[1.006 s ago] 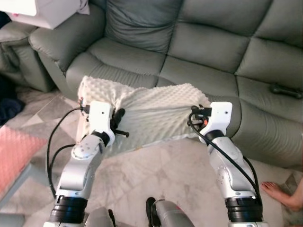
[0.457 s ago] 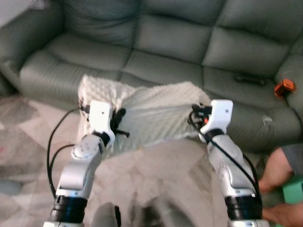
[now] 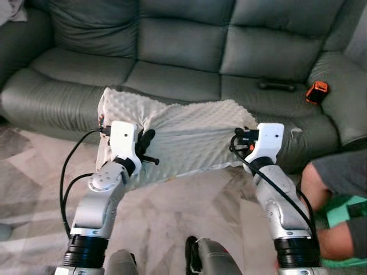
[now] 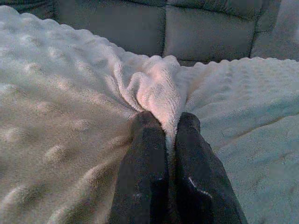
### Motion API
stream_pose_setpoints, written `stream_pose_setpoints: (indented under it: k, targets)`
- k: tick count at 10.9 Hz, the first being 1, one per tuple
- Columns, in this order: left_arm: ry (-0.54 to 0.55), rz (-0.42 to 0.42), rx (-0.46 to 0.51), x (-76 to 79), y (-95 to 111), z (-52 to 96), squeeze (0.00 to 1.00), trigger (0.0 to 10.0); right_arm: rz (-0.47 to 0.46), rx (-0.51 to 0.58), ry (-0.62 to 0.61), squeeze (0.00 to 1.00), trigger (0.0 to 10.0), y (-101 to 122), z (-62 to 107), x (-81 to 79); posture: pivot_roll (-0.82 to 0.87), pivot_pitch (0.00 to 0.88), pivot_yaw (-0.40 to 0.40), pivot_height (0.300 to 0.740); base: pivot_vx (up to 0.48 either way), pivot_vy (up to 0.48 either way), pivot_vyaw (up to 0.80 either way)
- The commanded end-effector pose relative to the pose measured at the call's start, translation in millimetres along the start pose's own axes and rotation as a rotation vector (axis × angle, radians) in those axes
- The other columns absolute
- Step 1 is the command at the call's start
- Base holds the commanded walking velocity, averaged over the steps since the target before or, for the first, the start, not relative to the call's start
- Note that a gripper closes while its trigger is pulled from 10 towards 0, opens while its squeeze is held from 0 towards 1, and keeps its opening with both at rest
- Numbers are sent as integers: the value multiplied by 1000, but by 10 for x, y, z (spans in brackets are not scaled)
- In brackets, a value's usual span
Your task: Move the pillow to the sofa
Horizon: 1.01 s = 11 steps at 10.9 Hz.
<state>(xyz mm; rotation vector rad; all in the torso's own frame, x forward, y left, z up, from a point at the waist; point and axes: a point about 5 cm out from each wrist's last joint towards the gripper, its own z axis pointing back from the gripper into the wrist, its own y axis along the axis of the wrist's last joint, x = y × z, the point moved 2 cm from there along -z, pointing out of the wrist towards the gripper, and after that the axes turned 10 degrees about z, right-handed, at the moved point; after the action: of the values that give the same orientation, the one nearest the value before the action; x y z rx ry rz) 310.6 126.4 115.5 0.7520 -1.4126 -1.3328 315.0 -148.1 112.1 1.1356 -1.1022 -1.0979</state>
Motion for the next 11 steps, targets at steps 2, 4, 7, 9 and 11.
stream_pose_setpoints:
  k: [2,4,7,9,11]
  targets:
    - [-3,-9,37,-21,63,27,0,10000,6,30,-24,0,10000,73,10,58,-41,143,-64,740,234,0,0]
    - [-26,-11,41,21,64,37,0,10000,8,32,-29,0,10000,70,27,68,-41,144,-61,740,471,0,0]
    - [-30,-16,42,22,70,23,0,10000,8,29,-29,0,10000,65,36,68,-43,149,-65,740,472,0,0]
    - [-38,-14,43,54,53,24,0,10000,14,28,-25,0,10000,70,26,74,-42,145,-71,740,469,0,-353]
    - [-37,-22,41,56,48,25,0,10000,18,33,-21,0,10000,85,20,71,-41,145,-74,740,471,0,-647]
